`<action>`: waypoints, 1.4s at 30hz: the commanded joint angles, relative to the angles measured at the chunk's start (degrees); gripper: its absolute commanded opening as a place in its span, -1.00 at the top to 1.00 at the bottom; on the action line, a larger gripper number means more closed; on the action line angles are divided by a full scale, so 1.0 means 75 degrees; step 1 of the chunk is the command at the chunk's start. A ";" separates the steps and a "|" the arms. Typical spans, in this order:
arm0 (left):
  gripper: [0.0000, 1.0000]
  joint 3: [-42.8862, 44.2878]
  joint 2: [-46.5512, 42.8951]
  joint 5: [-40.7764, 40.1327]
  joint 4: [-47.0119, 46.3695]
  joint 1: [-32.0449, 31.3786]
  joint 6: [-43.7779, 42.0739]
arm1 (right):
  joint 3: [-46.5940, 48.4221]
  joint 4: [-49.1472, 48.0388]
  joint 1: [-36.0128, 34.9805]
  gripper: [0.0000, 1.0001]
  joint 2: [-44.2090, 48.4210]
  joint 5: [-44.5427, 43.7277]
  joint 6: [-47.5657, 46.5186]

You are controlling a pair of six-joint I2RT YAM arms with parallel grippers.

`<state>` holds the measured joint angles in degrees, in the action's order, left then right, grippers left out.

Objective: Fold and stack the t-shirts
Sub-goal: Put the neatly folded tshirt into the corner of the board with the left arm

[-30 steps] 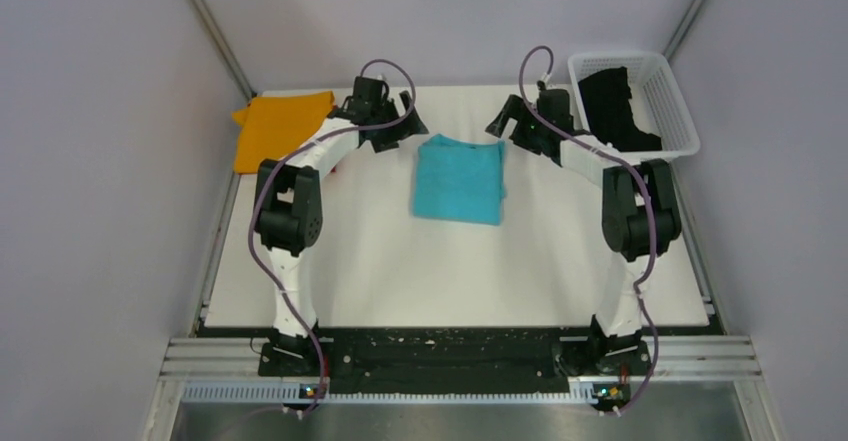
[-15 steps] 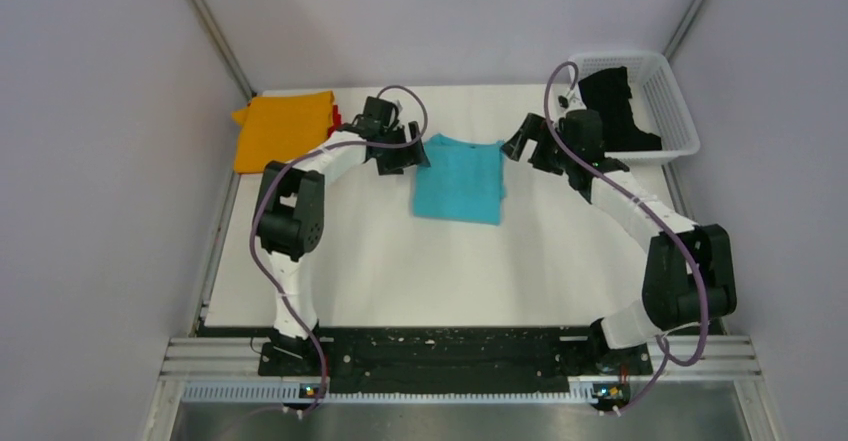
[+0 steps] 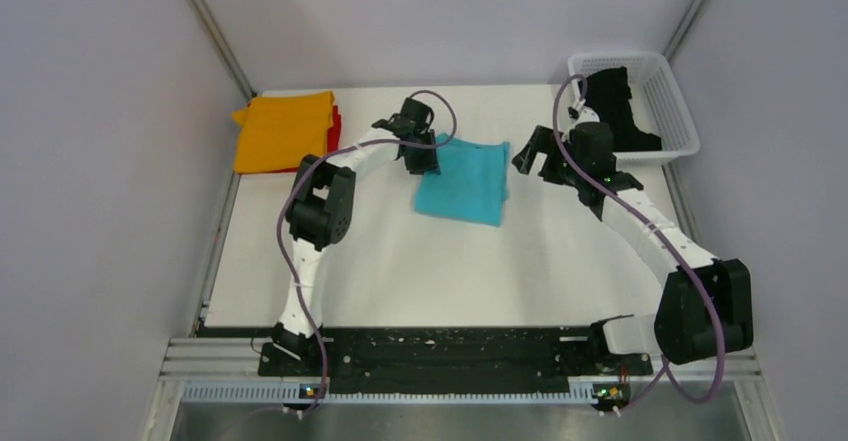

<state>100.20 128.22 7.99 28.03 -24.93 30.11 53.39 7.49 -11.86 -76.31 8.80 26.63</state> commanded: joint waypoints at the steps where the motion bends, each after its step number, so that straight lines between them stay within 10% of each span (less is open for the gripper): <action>1: 0.45 0.0700 0.0759 -0.0949 0.1064 -0.0369 0.0134 | -0.0131 0.0086 0.0064 -0.98 0.0442 -0.0502 -0.0275; 3: 0.98 0.1119 0.0978 -0.1627 0.1470 -0.0518 0.0067 | -0.0153 0.0127 0.0064 -0.98 0.0528 -0.0690 -0.0330; 13: 1.00 0.1783 0.0300 -0.5668 0.2343 -0.0573 -0.1051 | -0.0298 0.0075 0.0058 -0.98 0.0883 -0.1026 -0.0478; 23: 1.00 0.0679 -0.1276 -0.7058 0.1010 0.0203 -0.3765 | -0.0252 0.0055 0.0067 -0.97 0.0904 -0.1150 -0.0615; 42: 1.00 0.1475 -0.2338 -0.6031 0.0390 0.1616 -0.6247 | -0.0170 0.0059 0.0068 -0.97 0.0801 -0.1536 -0.0798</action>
<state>106.10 114.10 -40.36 31.77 -13.87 -14.83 51.35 9.45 -11.81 -71.40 -1.63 21.63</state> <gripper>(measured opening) 0.056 0.986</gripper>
